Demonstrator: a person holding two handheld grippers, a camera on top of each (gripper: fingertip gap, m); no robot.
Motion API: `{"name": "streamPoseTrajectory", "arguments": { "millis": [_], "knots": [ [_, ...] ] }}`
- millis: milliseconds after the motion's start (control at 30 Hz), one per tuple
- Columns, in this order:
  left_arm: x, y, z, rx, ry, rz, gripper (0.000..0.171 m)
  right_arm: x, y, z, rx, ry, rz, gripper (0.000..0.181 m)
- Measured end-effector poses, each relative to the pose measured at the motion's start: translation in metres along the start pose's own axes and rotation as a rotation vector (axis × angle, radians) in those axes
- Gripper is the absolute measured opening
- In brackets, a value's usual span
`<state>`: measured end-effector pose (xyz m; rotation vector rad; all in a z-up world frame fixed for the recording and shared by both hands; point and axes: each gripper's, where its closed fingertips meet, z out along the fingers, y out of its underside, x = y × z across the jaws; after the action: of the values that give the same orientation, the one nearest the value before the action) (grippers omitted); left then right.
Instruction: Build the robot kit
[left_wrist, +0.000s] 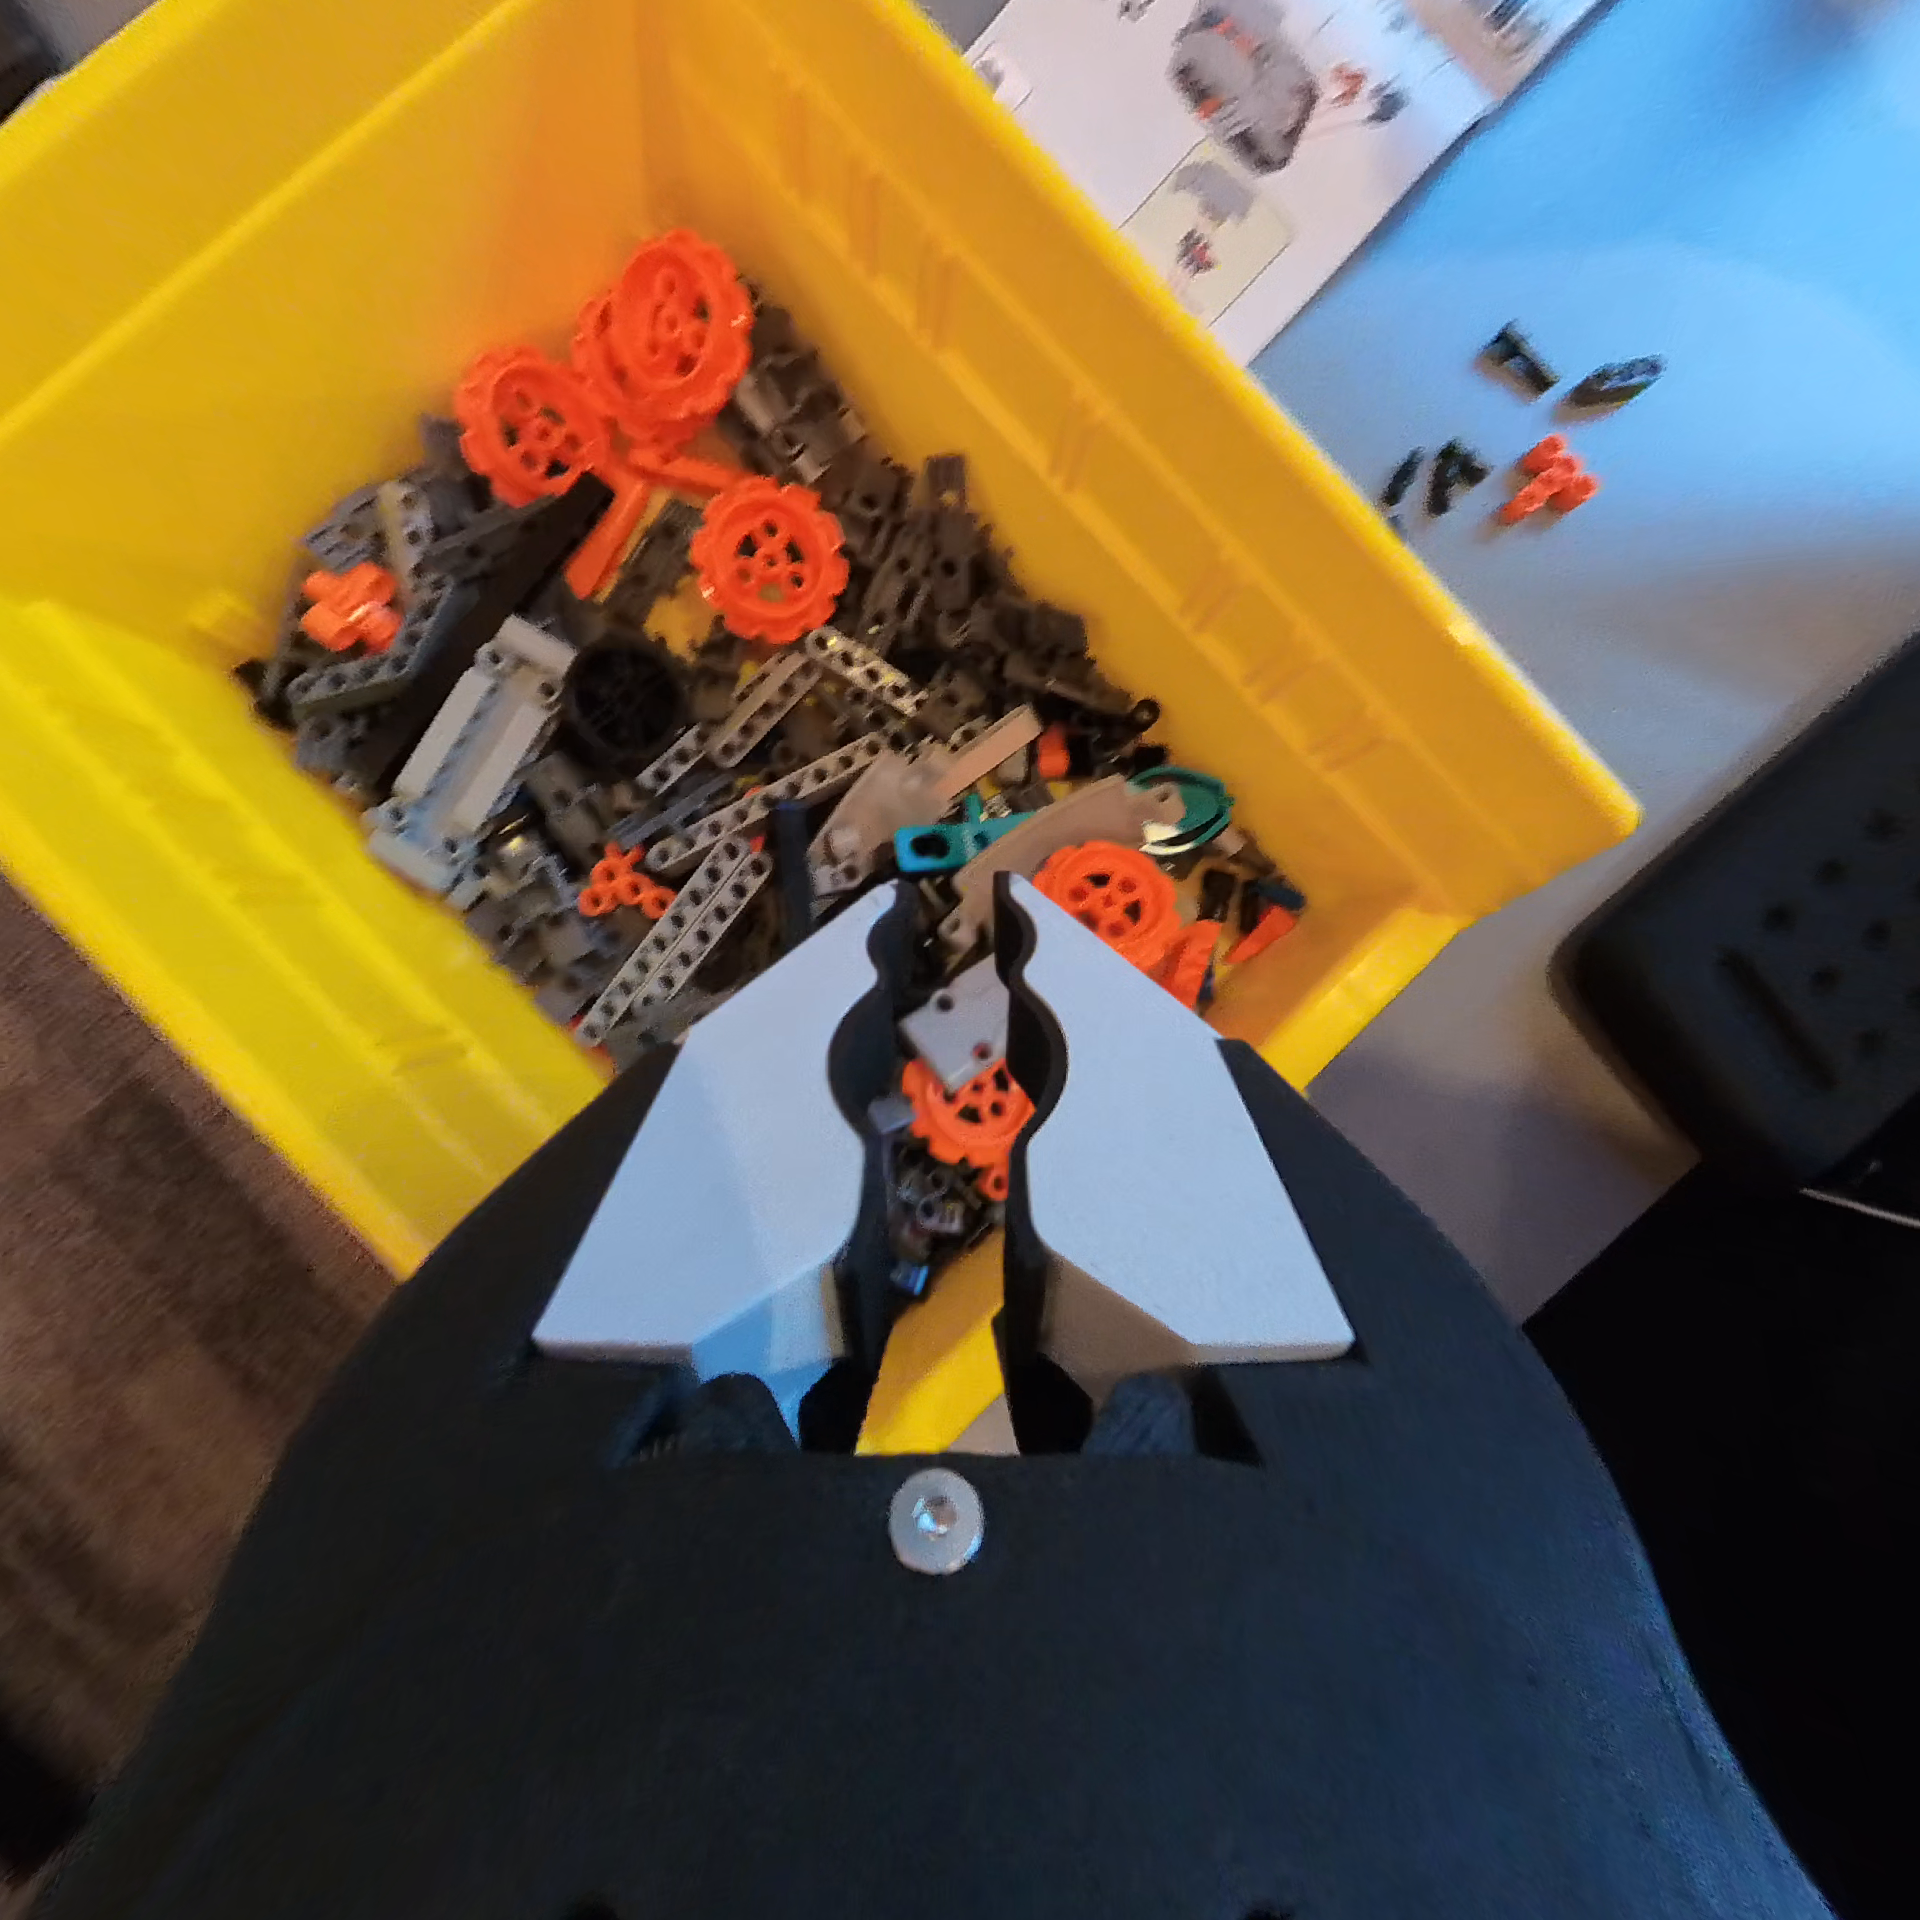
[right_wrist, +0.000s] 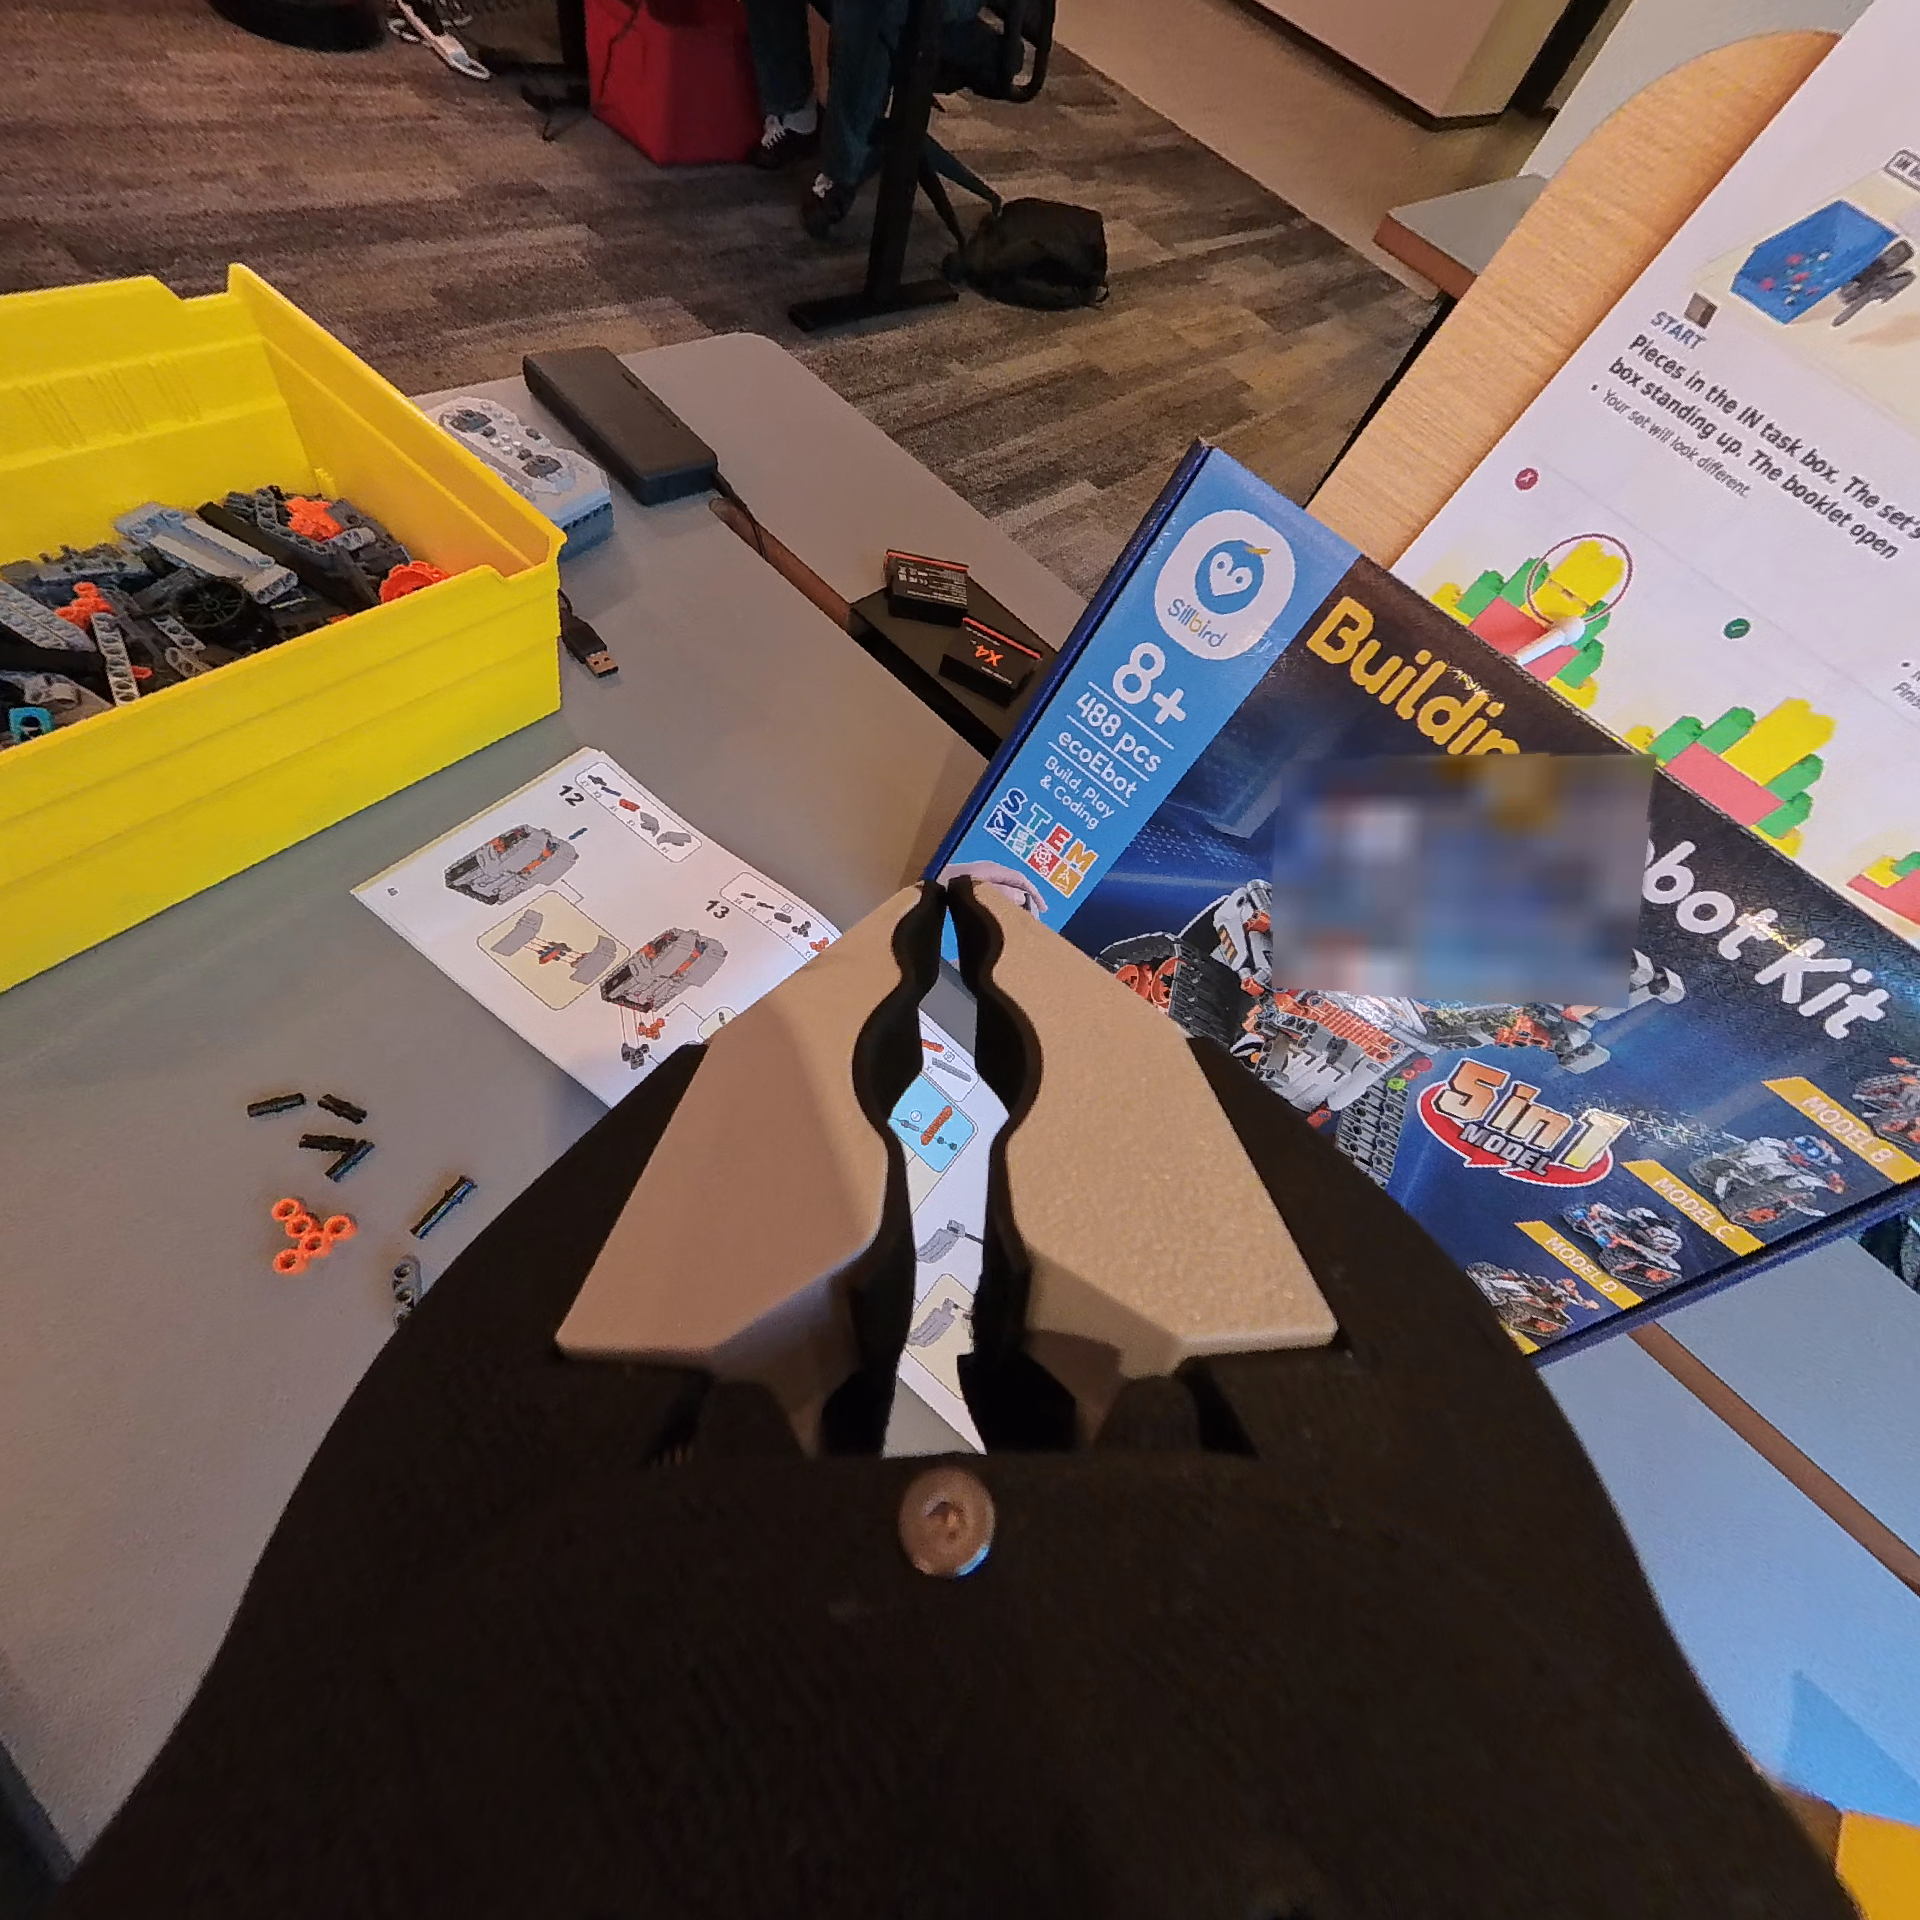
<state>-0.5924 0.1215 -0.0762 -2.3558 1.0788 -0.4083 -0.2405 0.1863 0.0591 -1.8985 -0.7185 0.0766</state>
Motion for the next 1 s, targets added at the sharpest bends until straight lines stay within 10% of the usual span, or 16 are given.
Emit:
{"name": "streamPoseTrajectory", "arguments": {
  "millis": [433,1000],
  "knots": [
    [0.035,-0.014,0.071,-0.113,0.041,0.088,0.026,-0.004,0.002,0.002,-0.018,-0.009,-0.019,0.001],
    [0.033,0.006,0.083,-0.215,-0.029,0.098,0.008,-0.003,0.003,0.0,-0.023,-0.012,-0.021,0.002]
  ]
}}
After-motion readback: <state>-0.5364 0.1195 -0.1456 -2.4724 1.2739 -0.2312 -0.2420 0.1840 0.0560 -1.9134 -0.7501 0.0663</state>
